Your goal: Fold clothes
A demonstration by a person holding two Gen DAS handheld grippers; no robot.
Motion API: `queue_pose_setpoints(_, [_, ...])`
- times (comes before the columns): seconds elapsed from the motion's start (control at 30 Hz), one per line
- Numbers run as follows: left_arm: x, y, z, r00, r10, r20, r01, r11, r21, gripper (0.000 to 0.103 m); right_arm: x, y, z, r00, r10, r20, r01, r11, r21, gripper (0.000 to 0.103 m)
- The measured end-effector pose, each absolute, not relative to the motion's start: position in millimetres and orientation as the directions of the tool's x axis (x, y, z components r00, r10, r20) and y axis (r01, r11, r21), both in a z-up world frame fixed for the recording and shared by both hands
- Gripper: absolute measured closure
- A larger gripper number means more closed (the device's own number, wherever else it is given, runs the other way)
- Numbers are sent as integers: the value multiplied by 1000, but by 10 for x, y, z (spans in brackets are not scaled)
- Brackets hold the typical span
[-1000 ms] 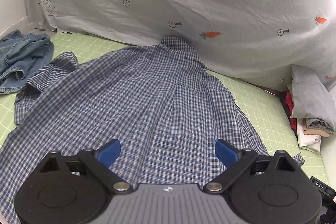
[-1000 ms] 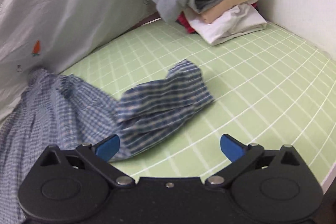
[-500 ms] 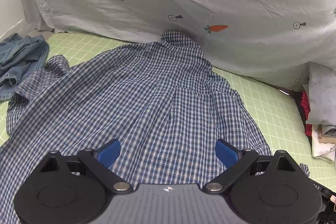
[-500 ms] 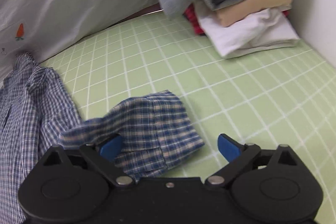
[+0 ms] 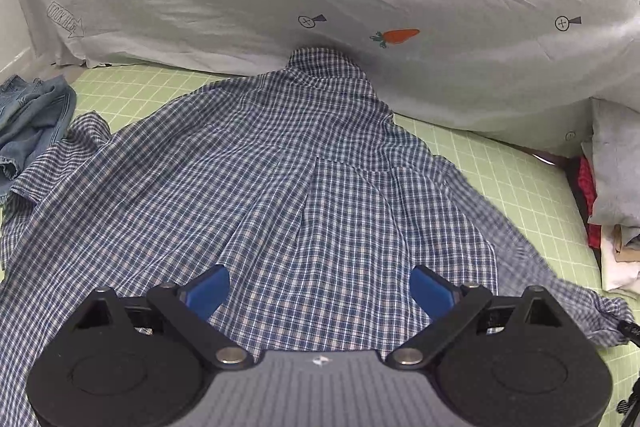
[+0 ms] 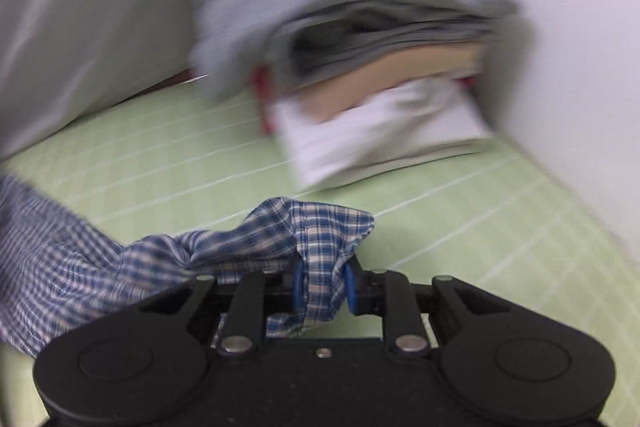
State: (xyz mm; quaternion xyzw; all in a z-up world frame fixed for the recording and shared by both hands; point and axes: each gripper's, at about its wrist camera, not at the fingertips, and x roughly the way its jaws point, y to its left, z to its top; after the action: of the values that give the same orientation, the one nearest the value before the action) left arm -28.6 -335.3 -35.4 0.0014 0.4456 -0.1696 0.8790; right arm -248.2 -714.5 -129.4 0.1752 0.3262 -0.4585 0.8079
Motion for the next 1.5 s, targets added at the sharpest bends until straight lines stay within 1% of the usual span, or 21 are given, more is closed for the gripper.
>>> queue_pose_setpoints(0.07, [-284, -3324, -364, 541, -304, -784, 295, 942, -162, 7, -2617, -7338, -1282, 355, -614, -705, 876, 482, 20, 80])
queue_pose_setpoints(0.13, [-290, -3292, -364, 539, -308, -784, 293, 941, -168, 7, -2672, -7376, -1278, 340, -611, -715, 880, 476, 12, 76])
queue_pose_setpoints(0.23, [-311, -3253, -339, 546, -309, -779, 295, 941, -166, 7, -2703, -7285, -1284, 339, -623, -705, 863, 504, -31, 76])
queue_pose_setpoints(0.3, [-306, -3196, -325, 548, -311, -777, 292, 941, -170, 7, -2688, -7293, -1345, 323, -619, -716, 859, 509, -53, 76])
queue_pose_setpoints(0.37, [-292, -3151, -323, 549, -310, -776, 283, 943, -176, 7, -2670, -7336, -1415, 287, -612, -737, 869, 491, -69, 70])
queue_pose_setpoints(0.4, [-287, -3131, -321, 553, -309, -774, 278, 944, -177, 7, -2665, -7341, -1427, 271, -612, -743, 875, 478, -74, 60])
queue_pose_setpoints(0.47, [-301, -3080, -301, 564, -309, -766, 270, 945, -183, 7, -2675, -7254, -1359, 266, -640, -721, 890, 451, -73, 46])
queue_pose_setpoints(0.5, [-310, -3053, -292, 570, -310, -761, 264, 946, -188, 7, -2681, -7193, -1312, 272, -652, -707, 895, 442, -64, 25])
queue_pose_setpoints(0.53, [-323, -3025, -288, 573, -312, -758, 259, 946, -194, 7, -2694, -7112, -1271, 291, -655, -697, 895, 445, -45, 11])
queue_pose_setpoints(0.6, [-359, -2964, -284, 577, -318, -752, 250, 946, -208, 7, -2686, -6931, -1229, 342, -640, -689, 881, 474, -3, 11])
queue_pose_setpoints(0.7, [-429, -2844, -269, 581, -330, -744, 242, 943, -229, 7, -2603, -6578, -1243, 418, -565, -711, 836, 546, 58, 10])
queue_pose_setpoints(0.8, [-549, -2698, -239, 579, -335, -743, 245, 941, -233, 7, -2472, -6177, -1321, 505, -439, -743, 761, 633, 144, 10])
queue_pose_setpoints(0.97, [-728, -2416, -223, 572, -336, -749, 247, 941, -233, 6, -2289, -5431, -1408, 581, -271, -767, 641, 733, 226, 11])
queue_pose_setpoints(1.1, [-808, -2155, -240, 553, -338, -762, 242, 940, -241, 6, -2229, -4953, -1410, 588, -211, -781, 559, 804, 203, 11])
queue_pose_setpoints(1.2, [-842, -1962, -241, 540, -343, -769, 254, 937, -239, 6, -2232, -4657, -1439, 580, -180, -794, 532, 822, 202, 11])
queue_pose_setpoints(1.27, [-862, -1836, -238, 534, -340, -774, 259, 937, -233, 6, -2256, -4488, -1470, 572, -154, -805, 530, 819, 220, 15])
queue_pose_setpoints(1.37, [-882, -1664, -235, 536, -336, -775, 256, 939, -231, 6, -2301, -4263, -1505, 561, -138, -816, 525, 822, 222, 29])
queue_pose_setpoints(1.4, [-887, -1612, -238, 535, -331, -777, 252, 941, -227, 6, -2324, -4212, -1523, 555, -133, -822, 524, 823, 221, 41])
queue_pose_setpoints(1.43, [-892, -1566, -242, 533, -326, -781, 246, 943, -225, 6, -2347, -4161, -1541, 548, -127, -827, 523, 824, 220, 59])
queue_pose_setpoints(1.47, [-900, -1537, -248, 531, -326, -782, 247, 942, -225, 6, -2368, -4121, -1554, 543, -125, -830, 517, 829, 213, 69])
queue_pose_setpoints(1.5, [-912, -1515, -255, 527, -331, -783, 252, 941, -227, 6, -2388, -4083, -1565, 538, -123, -834, 509, 836, 205, 87])
